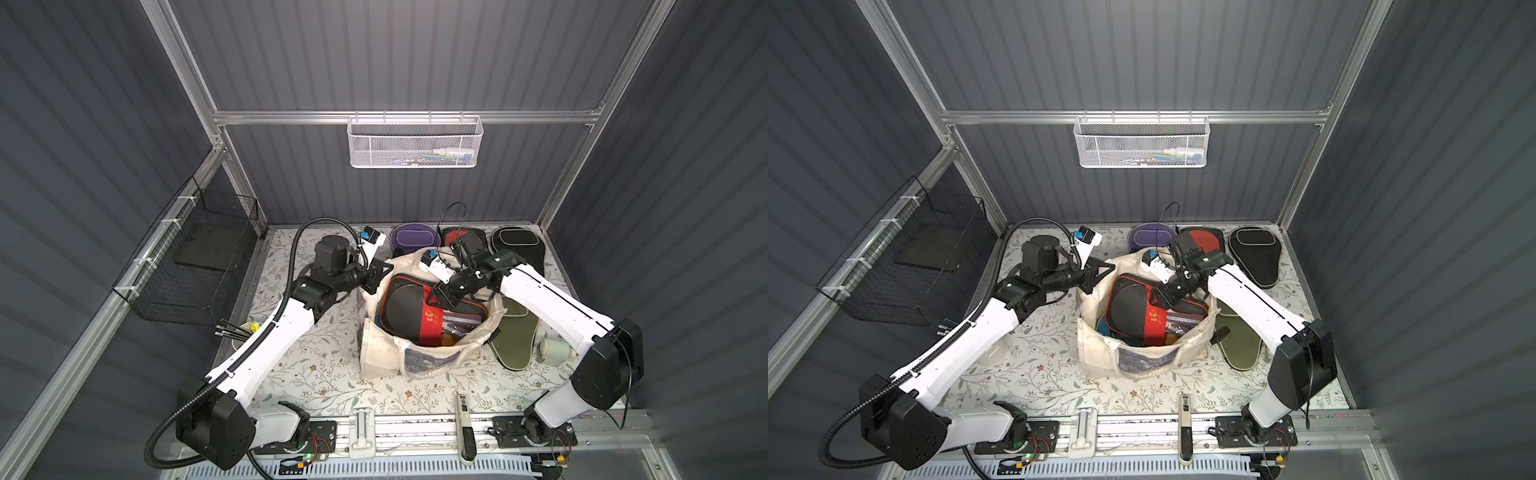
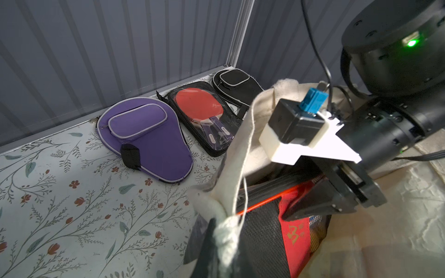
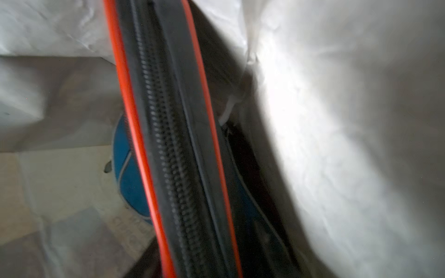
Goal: Remove the ping pong set from the canvas bag
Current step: Pick up the ping pong set from the canvas bag.
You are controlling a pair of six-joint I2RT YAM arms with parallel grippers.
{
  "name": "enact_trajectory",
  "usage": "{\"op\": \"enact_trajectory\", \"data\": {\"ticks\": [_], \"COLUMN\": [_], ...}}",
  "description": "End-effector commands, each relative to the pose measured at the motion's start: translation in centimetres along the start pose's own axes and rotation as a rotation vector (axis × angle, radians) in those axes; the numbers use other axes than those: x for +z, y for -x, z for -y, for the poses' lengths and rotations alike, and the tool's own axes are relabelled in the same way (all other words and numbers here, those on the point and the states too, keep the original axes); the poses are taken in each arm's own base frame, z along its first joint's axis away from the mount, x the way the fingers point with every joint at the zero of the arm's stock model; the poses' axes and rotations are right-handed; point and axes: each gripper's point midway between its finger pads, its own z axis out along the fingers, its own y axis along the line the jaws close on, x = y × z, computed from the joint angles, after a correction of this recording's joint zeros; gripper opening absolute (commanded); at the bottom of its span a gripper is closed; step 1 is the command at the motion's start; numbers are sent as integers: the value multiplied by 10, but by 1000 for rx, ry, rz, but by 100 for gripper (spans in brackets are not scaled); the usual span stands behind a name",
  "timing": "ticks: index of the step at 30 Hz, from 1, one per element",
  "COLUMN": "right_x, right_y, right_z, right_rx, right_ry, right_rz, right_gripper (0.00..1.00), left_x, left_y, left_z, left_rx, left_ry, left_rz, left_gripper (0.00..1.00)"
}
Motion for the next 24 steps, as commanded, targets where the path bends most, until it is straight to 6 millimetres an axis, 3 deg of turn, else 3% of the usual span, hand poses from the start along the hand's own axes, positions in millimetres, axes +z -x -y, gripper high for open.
{"op": "enact_trajectory", "data": {"ticks": [1, 5, 14, 15, 22, 23, 24], "right_x": [-24, -51, -106, -110, -148, -157, -164], "right_y": [4, 6, 12, 13, 33, 39, 44], "right_z": [-12, -18, -17, -17, -22, -24, -26], "right_rx": [5, 4, 56, 62, 91, 91, 91], "right_ry": [10, -31, -172, -179, -208, -208, -203], "right_rz": [51, 123, 274, 285, 387, 411, 432], "right_gripper": [22, 0, 0, 0, 0, 0, 0], "left_x": [-14, -7, 9, 9, -18, -24, -29], "left_y": [41, 43, 59, 60, 76, 82, 86], "left_z": [15, -1, -13, -12, -16, -16, -15], "left_rx": [103, 126, 172, 170, 195, 200, 208], "left_ry": [-27, 45, 74, 73, 172, 190, 199], "left_rz": [131, 107, 93, 95, 118, 123, 126], "left_gripper": [0, 0, 0, 4, 92, 99, 100]}}
